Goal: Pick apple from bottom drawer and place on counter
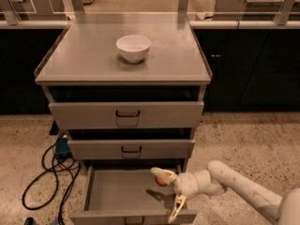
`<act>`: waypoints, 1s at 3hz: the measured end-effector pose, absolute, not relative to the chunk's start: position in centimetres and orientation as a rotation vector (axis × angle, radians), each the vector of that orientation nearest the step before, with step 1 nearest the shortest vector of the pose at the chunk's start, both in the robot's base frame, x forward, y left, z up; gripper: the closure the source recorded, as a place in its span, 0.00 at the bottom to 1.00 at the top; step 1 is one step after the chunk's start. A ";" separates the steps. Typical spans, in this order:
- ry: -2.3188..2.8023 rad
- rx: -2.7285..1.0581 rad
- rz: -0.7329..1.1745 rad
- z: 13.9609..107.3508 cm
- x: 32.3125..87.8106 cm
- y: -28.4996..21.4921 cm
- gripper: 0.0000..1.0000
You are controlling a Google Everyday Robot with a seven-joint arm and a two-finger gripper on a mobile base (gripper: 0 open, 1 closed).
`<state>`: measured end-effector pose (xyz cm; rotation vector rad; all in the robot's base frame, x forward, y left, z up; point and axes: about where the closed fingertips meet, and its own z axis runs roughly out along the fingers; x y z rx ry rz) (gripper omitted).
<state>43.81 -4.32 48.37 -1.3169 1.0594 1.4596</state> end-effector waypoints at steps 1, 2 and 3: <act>1.060 -1.314 1.461 48.3 43.8 -4.3 0.00; 1.144 -1.334 1.393 47.9 44.2 -3.7 0.00; 1.294 -1.445 1.226 50.2 42.4 -4.1 0.00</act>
Offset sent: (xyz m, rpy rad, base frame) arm 0.0462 -0.0382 -0.0329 -1.2126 -0.0866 -0.8172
